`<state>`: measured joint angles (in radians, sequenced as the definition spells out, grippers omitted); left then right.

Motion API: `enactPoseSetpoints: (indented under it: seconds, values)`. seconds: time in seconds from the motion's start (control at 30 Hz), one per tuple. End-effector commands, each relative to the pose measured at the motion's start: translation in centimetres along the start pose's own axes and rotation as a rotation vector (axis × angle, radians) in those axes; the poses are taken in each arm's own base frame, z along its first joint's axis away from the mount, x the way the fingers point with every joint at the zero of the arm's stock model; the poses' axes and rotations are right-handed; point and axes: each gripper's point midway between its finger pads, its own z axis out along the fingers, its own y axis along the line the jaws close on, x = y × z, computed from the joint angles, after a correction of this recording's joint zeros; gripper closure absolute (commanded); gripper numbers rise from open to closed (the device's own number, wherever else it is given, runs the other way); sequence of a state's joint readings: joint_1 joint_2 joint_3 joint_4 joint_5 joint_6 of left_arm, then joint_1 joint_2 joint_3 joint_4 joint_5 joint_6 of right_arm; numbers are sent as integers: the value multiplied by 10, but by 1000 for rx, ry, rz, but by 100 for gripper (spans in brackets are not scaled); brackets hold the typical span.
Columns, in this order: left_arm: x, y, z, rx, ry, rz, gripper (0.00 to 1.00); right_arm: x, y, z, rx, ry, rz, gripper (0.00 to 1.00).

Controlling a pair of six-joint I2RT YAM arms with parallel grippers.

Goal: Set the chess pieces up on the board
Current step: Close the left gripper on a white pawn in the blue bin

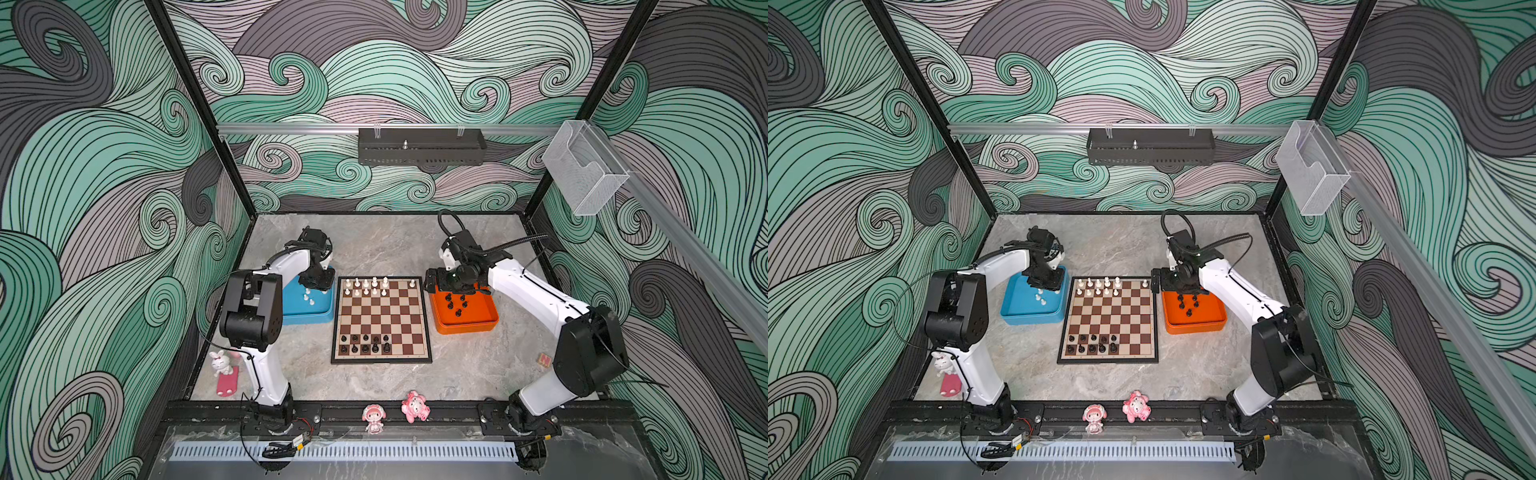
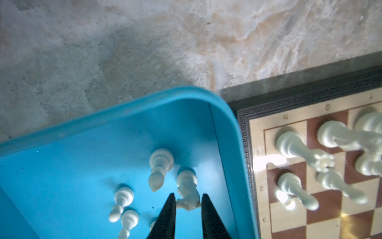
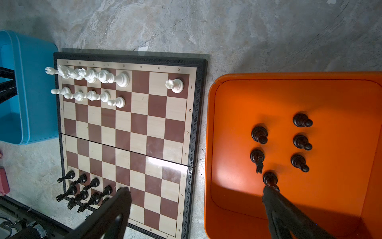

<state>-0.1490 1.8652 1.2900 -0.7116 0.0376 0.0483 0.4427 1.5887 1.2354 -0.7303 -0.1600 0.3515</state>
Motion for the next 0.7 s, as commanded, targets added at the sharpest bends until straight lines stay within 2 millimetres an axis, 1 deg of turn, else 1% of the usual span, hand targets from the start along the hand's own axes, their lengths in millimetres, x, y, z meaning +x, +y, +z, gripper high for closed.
enactPoseSetpoints:
  seconds: [0.0,0.3,0.4,0.67]
  values:
    - [-8,-3,1,-1,-9,1,77,3,-5,4,10,17,6,1]
    - [-6,-2,4,-8,4,1,82,3,-6,5,10,17,9,1]
    - [-6,-2,3,-11,2,3,83,3,-6,5,10,18,8,1]
    - [-5,0,2,-26,9,0,89,3,-6,4,8,15,7,1]
